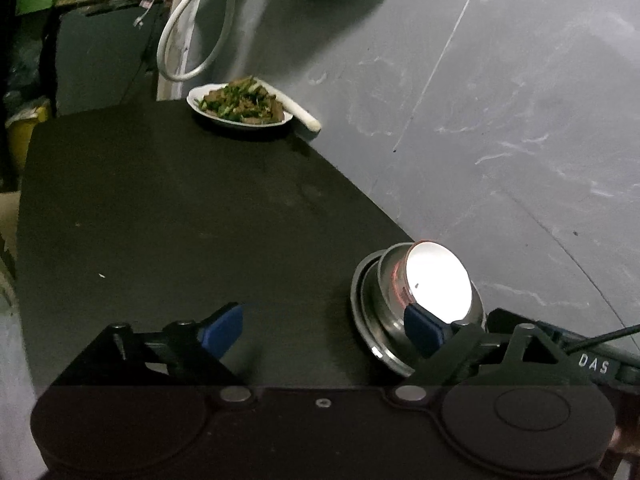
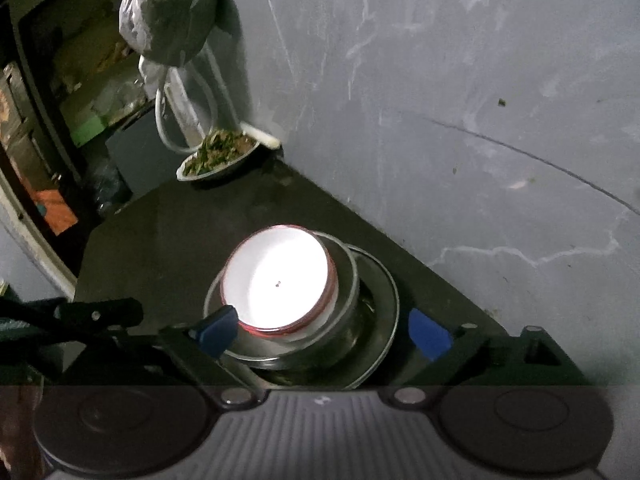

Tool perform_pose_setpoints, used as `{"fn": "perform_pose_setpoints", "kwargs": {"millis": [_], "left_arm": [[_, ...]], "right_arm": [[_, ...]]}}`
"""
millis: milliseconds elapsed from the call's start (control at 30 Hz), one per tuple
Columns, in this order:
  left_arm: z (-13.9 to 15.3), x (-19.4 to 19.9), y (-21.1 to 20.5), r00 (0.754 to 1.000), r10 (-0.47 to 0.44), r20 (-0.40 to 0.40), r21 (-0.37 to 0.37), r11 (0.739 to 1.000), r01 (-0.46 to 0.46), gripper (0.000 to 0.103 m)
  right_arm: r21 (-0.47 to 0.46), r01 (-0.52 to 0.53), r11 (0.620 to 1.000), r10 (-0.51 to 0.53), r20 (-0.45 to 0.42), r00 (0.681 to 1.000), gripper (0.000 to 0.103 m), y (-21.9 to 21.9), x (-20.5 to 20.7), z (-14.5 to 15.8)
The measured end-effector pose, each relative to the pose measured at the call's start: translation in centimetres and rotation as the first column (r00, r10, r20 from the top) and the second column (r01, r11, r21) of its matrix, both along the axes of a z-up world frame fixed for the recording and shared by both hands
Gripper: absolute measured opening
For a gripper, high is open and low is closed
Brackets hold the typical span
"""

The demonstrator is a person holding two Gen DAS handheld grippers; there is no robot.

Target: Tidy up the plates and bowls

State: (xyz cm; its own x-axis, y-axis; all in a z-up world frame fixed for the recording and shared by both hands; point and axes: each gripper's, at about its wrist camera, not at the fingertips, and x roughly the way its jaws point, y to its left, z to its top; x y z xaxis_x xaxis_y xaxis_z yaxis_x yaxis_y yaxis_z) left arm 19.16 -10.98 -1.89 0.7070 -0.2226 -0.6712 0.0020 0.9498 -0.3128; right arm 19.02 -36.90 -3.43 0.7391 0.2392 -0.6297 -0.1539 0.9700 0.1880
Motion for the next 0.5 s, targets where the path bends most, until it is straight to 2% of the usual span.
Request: {"fn": "perform_pose_setpoints", "kwargs": {"millis": [67,300,500], "left_arm": [[0.6,-1.2,1.5,1.000,-0.006,0.021,-0.007,1.000,0.006,0.096],[2.5,-5.9,6.7,0.996,-0.019,0.087,-0.017,1.000,0.021,0.101],[3.0,-9.1,9.5,0.988,-0.081,0.132,-0.012,0.996,0.083,0.102]], "right_arm": [[0.000,0.016,1.000,-0.016,0.025,1.000,0.103,0.9,-0.8,0.3],[-0.061,0.078,0.995,-0.071,0.111,0.991,0.103,5.2,-5.1,2.7],[-0.079,0.112,0.991,-0.098,0.158,0.983,0.103,9.6,-10.3,4.0]]}}
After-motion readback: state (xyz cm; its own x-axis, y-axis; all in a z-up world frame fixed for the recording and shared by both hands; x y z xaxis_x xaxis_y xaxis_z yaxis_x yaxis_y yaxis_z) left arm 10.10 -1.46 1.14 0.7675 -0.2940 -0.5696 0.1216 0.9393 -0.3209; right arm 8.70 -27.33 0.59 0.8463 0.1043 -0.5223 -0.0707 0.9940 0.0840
